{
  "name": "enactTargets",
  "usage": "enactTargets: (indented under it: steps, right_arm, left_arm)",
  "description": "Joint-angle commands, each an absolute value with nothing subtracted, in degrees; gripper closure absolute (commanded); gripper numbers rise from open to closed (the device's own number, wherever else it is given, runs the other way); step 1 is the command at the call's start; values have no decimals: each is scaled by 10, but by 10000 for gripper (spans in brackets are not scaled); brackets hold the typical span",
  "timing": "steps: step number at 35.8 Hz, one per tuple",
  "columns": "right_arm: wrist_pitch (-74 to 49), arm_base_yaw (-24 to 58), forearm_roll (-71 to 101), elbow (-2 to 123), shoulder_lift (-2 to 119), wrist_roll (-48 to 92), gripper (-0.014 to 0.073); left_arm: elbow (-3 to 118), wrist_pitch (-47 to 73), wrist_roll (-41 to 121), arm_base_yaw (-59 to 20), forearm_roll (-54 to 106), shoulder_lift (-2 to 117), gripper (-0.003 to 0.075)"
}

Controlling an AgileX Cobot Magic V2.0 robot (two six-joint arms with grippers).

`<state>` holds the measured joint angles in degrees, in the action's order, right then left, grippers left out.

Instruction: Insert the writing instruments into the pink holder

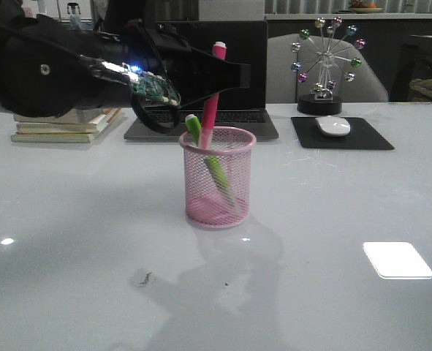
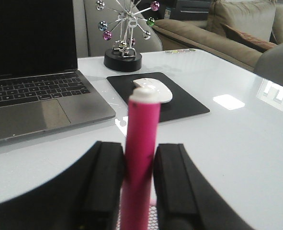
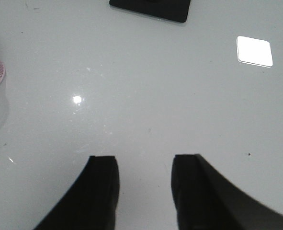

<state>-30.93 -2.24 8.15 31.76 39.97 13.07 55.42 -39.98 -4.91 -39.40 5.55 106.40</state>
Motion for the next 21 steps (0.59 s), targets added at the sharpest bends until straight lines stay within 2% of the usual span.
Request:
enactTargets:
  steps: [1,4,12,21]
  right_arm:
    - [-271,-25,78,334,397,135,200]
    - [-271,-25,78,334,397,135,200]
    - [-271,-25,78,334,397,135,200]
    - [-263,-25,84,334,397,135,200]
  left_arm:
    - [567,-456,-54,-399,59,1030,299]
    - [567,-455,-54,-399,58,1018,251]
    - [567,-394,-53,-387,55,940,277]
    - [567,-263,-11,-311,13,801,283]
